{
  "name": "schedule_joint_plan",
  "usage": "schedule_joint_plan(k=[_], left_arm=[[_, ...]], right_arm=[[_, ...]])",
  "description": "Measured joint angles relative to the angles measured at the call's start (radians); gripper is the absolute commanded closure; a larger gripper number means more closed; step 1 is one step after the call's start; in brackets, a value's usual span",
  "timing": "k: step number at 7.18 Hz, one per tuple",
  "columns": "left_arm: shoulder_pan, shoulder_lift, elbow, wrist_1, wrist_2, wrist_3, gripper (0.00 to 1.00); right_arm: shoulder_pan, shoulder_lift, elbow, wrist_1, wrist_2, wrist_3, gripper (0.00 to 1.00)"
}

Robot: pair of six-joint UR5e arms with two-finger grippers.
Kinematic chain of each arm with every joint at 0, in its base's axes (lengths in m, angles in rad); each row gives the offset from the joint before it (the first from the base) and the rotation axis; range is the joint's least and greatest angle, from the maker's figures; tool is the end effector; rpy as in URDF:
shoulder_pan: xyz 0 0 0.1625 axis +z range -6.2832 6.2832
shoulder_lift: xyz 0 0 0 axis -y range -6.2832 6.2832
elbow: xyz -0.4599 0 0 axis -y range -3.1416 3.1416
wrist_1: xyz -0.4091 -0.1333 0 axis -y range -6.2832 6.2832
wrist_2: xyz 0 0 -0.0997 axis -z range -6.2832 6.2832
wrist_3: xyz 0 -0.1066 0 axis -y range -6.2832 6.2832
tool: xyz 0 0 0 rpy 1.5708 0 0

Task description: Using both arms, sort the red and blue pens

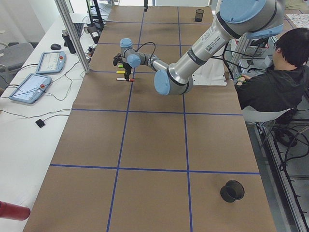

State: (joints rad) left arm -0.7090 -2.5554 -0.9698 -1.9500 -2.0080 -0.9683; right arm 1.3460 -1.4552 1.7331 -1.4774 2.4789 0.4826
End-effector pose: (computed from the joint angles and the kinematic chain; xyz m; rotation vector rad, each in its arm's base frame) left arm 0.6267 -0.6537 0.2647 0.1280 0.8473 0.0668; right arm -0.0775 -0.5600 0.5320 0.0131 -0.9604 0.0691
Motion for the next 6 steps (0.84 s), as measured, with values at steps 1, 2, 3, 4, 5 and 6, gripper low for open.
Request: schedule_joint_plan(k=[1, 2, 3, 4, 5, 6], left_arm=[[0.003, -0.001, 0.003, -0.003, 0.000, -0.001, 0.30], [0.005, -0.001, 0.005, -0.004, 0.000, -0.001, 0.34], [0.006, -0.001, 0.005, -0.004, 0.000, -0.001, 0.40], [0.006, 0.000, 0.006, -0.004, 0.001, -0.001, 0.49], [0.006, 0.000, 0.006, -0.004, 0.000, -0.001, 0.65], [0.006, 0.000, 0.006, -0.004, 0.000, -0.001, 0.83]], right_arm=[[-0.011, 0.012, 0.002, 0.001, 0.000, 0.023, 0.00], [-0.018, 0.018, 0.004, 0.001, 0.000, 0.039, 0.00], [-0.022, 0.019, 0.006, 0.002, 0.000, 0.045, 0.00], [-0.024, 0.019, 0.006, 0.002, 0.000, 0.047, 0.00], [-0.025, 0.019, 0.006, 0.002, 0.000, 0.048, 0.00], [-0.025, 0.019, 0.006, 0.002, 0.000, 0.048, 0.00]])
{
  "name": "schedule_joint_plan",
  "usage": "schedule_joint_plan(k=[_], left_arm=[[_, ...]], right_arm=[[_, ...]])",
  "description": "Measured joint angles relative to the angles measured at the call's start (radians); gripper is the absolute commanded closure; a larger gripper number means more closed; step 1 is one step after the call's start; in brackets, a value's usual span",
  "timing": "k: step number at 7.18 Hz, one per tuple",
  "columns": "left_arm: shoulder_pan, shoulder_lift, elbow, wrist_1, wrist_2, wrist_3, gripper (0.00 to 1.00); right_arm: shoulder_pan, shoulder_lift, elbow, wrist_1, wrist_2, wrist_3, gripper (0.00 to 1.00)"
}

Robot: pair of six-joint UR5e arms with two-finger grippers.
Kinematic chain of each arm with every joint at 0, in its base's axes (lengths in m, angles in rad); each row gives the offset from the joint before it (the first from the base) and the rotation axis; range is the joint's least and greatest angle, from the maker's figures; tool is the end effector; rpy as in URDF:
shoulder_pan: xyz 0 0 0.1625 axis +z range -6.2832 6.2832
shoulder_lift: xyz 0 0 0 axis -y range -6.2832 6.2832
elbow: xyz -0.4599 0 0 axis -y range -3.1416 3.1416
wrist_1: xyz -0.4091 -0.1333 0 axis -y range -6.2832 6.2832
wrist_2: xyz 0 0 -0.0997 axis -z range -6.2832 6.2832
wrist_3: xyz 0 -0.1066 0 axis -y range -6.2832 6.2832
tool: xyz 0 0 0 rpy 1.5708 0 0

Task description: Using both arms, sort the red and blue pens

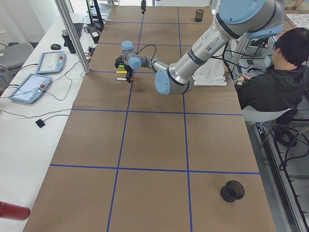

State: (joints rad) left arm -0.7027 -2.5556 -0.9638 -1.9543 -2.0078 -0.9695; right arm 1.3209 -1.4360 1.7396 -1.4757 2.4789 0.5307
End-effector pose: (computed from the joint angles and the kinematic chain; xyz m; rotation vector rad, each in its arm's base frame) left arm 0.6315 -0.6504 0.2671 0.1240 0.8466 0.0712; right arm -0.0931 -0.5640 0.5177 0.0021 -0.9682 0.0775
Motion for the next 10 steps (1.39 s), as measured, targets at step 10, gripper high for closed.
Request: schedule_joint_plan(k=[10], left_arm=[[-0.199, 0.100, -0.142, 0.081, -0.180, -0.031, 1.00]], right_arm=[[-0.297, 0.251, -0.005, -0.005, -0.242, 0.322, 0.01]])
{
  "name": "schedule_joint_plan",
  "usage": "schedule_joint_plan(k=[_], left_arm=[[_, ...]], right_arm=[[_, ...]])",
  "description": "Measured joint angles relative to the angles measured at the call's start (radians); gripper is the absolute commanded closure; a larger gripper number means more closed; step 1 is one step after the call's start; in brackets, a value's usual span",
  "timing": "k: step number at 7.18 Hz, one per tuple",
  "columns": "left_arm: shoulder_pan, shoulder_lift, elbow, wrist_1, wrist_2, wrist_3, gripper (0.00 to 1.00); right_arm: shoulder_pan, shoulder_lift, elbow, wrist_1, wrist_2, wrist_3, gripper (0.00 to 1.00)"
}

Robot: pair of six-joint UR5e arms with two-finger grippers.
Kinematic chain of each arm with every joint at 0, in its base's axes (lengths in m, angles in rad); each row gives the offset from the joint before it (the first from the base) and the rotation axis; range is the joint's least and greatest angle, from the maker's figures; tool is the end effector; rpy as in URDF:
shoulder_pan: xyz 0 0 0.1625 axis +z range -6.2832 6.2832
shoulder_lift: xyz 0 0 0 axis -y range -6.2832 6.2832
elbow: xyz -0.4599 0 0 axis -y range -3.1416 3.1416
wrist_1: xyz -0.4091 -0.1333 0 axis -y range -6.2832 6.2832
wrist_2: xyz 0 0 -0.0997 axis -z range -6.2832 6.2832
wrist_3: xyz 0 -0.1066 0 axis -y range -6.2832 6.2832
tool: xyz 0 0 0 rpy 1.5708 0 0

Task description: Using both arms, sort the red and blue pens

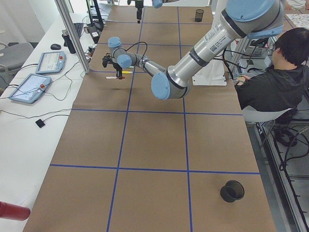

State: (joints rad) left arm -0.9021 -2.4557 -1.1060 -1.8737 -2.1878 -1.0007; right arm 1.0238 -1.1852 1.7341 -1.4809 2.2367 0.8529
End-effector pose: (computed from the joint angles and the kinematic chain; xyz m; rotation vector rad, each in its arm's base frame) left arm 0.4780 -0.7205 0.2862 0.0327 0.9125 -0.0857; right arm -0.2815 -0.5919 0.3830 0.0560 -0.8860 0.0730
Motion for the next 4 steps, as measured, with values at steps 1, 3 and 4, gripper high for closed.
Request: schedule_joint_plan(k=[1, 3, 4], left_arm=[[-0.043, 0.050, -0.046, 0.015, -0.045, 0.012, 1.00], [-0.105, 0.117, -0.106, 0.038, -0.092, 0.068, 1.00], [-0.119, 0.126, -0.115, 0.050, -0.097, 0.080, 1.00]], right_arm=[[-0.069, 0.075, -0.050, 0.001, -0.052, 0.049, 0.01], [-0.158, 0.246, -0.224, 0.008, -0.120, 0.129, 0.02], [-0.184, 0.285, -0.279, 0.019, -0.141, 0.150, 0.02]])
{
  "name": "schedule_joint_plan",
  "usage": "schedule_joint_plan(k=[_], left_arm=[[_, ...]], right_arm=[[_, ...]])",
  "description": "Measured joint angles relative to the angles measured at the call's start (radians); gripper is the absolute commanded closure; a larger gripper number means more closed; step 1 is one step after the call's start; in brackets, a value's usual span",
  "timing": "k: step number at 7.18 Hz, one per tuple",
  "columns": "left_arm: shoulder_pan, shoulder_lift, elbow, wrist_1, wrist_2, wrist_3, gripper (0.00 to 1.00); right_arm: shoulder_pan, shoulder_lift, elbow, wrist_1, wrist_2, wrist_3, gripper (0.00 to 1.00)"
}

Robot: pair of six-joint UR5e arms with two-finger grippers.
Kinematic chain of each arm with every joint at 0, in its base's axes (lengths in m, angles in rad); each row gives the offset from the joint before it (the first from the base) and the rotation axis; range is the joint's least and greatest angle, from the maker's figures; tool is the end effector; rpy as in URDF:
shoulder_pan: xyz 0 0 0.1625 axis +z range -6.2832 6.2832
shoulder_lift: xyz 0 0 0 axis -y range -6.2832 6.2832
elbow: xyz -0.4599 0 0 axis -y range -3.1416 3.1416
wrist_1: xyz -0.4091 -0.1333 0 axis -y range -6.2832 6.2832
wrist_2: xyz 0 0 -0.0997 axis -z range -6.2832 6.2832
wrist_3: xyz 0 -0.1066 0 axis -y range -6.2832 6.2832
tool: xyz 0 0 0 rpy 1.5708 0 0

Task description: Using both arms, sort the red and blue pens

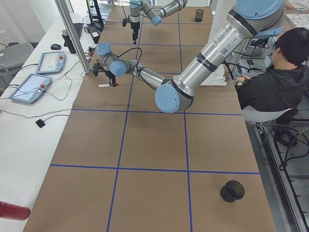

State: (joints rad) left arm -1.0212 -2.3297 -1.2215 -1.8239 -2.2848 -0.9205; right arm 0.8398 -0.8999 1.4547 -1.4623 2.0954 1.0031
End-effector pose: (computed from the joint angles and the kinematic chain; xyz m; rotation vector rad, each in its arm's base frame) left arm 0.3741 -0.7323 0.3354 0.0093 0.9330 -0.1071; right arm -0.4539 -0.6259 0.3185 0.0341 -0.8198 0.0827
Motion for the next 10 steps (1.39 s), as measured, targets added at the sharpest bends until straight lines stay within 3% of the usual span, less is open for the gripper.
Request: schedule_joint_plan(k=[6, 8, 9, 10], left_arm=[[-0.008, 0.003, -0.016, 0.038, 0.001, 0.008, 1.00], [-0.008, 0.003, -0.016, 0.038, 0.002, 0.008, 1.00], [-0.008, 0.003, -0.016, 0.038, 0.002, 0.008, 1.00], [-0.008, 0.003, -0.016, 0.038, 0.002, 0.008, 1.00]], right_arm=[[-0.098, 0.155, -0.280, 0.123, -0.094, 0.025, 0.08], [-0.105, 0.170, -0.306, 0.130, -0.099, 0.025, 0.17], [-0.106, 0.172, -0.310, 0.130, -0.099, 0.025, 0.29], [-0.106, 0.173, -0.311, 0.131, -0.100, 0.025, 0.35]])
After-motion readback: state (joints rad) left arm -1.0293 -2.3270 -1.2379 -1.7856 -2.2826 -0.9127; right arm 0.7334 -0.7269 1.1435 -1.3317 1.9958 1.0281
